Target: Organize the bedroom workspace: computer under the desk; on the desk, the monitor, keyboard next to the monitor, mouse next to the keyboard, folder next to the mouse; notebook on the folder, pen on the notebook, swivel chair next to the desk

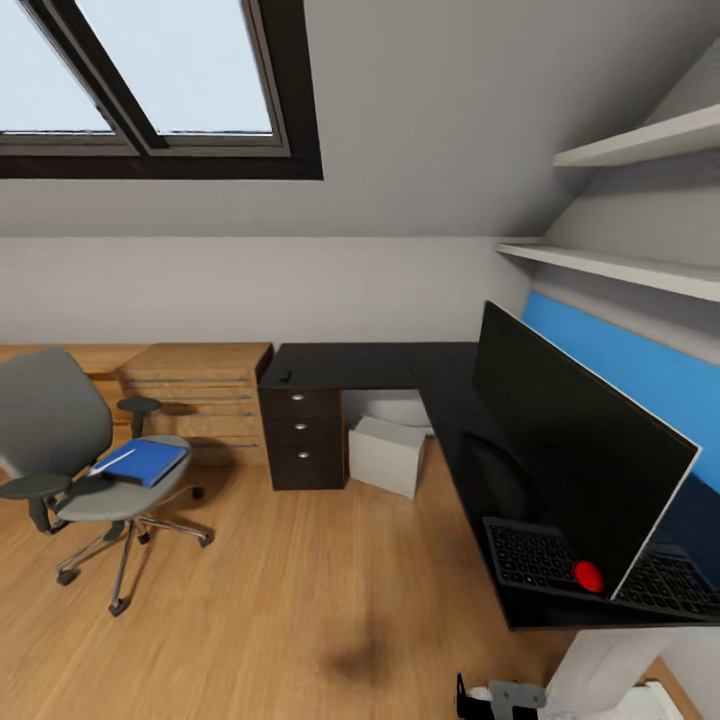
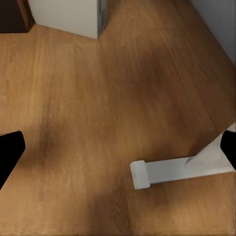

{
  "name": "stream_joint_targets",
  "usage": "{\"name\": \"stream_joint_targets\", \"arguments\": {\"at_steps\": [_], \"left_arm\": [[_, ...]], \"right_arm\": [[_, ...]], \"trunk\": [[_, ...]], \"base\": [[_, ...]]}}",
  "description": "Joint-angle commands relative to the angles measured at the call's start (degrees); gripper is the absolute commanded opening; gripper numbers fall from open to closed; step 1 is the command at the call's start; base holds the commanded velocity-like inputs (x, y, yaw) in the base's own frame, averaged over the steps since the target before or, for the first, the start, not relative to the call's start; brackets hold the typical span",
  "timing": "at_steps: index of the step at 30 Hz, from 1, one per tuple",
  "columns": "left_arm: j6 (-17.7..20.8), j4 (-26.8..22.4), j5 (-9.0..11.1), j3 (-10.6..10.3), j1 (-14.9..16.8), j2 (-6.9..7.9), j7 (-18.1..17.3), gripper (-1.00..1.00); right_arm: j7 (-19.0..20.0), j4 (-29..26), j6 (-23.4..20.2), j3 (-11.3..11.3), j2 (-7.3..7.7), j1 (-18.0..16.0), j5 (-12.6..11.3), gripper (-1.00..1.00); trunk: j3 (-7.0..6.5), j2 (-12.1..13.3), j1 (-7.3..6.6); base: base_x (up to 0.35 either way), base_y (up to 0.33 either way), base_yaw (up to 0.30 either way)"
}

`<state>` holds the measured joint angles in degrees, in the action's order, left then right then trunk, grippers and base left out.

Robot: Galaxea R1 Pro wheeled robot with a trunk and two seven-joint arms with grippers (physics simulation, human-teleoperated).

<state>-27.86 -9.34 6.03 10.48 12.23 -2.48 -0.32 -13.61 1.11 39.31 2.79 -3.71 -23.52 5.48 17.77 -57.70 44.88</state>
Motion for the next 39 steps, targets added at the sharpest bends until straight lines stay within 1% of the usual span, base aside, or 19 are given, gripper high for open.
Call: {"name": "stream_joint_targets", "arguments": {"at_steps": [1, 20, 34, 39], "left_arm": [[-0.18, 0.03, 0.59, -0.20, 0.03, -0.03, -0.03, 1.00], [-0.11, 0.03, 0.57, -0.20, 0.04, -0.06, -0.03, 1.00], [0.00, 0.03, 0.51, -0.29, 0.02, 0.00, -0.03, 1.00], [0.00, 0.03, 0.55, -0.27, 0.06, 0.02, -0.03, 1.00]], "right_arm": [[-0.36, 0.12, 0.16, 0.29, -0.03, -0.07, 0.59, 1.00], [-0.36, 0.12, 0.24, 0.28, -0.12, -0.08, 0.57, 1.00], [-0.36, 0.12, 0.00, 0.24, -0.15, -0.06, 0.56, 1.00], [-0.36, 0.12, -0.02, 0.27, -0.15, -0.09, 0.54, 1.00]], "trunk": [[0.07, -0.05, -0.02], [0.07, -0.05, -0.02], [0.07, -0.05, -0.02], [0.07, -0.05, -0.02]], "base": [[-0.233, -0.252, 0.000], [-0.207, -0.268, 0.000], [-0.023, -0.327, 0.000], [0.000, -0.246, 0.000]]}}
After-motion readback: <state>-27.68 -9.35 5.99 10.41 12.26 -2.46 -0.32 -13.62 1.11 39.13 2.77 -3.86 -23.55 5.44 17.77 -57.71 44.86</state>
